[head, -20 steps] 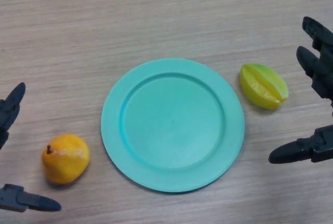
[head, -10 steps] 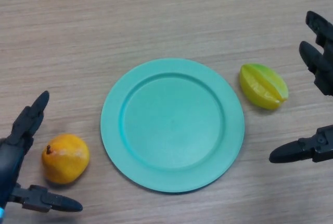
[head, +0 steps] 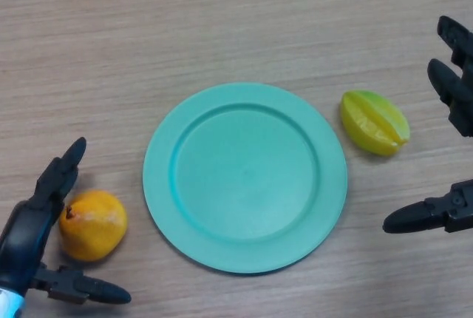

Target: Pick up the yellow pear and place it on the plate

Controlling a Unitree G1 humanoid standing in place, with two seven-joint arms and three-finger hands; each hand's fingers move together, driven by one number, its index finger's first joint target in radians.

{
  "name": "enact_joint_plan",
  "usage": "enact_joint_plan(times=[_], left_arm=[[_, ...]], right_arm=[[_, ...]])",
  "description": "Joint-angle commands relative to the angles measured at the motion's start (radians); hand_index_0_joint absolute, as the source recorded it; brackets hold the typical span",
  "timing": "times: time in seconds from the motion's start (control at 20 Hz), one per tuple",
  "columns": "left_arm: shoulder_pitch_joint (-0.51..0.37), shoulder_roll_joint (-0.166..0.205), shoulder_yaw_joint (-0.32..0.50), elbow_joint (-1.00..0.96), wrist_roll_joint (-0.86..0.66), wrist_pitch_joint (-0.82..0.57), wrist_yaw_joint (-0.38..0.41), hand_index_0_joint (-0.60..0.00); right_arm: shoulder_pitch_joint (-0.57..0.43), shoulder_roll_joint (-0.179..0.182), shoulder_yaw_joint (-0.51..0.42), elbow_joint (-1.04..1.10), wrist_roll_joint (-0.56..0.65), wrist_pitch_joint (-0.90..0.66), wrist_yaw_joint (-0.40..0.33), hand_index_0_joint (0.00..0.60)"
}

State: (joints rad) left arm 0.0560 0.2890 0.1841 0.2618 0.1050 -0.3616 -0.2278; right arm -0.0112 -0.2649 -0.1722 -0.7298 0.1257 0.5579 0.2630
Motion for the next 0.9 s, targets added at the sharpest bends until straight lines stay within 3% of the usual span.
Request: enact_joint_plan(times=[0.05,0.1,0.2,0.45,0.5,0.8,0.9], left_arm=[[-0.017,0.038,0.038,-0.034,-0.029,-0.124,0.058,-0.198],[-0.01,0.039,0.033,-0.039,-0.015,-0.093,0.055,-0.349],[0.011,0.038,0.026,-0.061,0.014,-0.036,0.026,-0.582],[0.009,0.06,0.032,-0.016,0.135,-0.171,0.082,-0.6],[0.018,0.062,0.041,-0.044,0.115,-0.16,0.061,-0.6],[0.053,0.027,0.108,-0.337,-0.028,-0.014,-0.063,-0.6],[0.044,0.012,0.089,-0.48,-0.099,0.143,-0.135,-0.6]], right_arm=[[-0.032,-0.031,-0.055,-0.058,0.009,-0.086,-0.03,0.0],[-0.031,-0.03,-0.055,-0.059,0.008,-0.086,-0.029,0.0],[-0.027,-0.027,-0.054,-0.062,0.004,-0.086,-0.029,0.0],[-0.024,-0.025,-0.052,-0.071,0.006,-0.064,-0.031,0.0],[-0.025,-0.027,-0.052,-0.074,0.006,-0.056,-0.029,0.0],[-0.026,-0.026,-0.05,-0.074,-0.005,-0.059,-0.021,0.0],[-0.031,-0.028,-0.054,-0.079,0.006,-0.046,-0.024,0.0]])
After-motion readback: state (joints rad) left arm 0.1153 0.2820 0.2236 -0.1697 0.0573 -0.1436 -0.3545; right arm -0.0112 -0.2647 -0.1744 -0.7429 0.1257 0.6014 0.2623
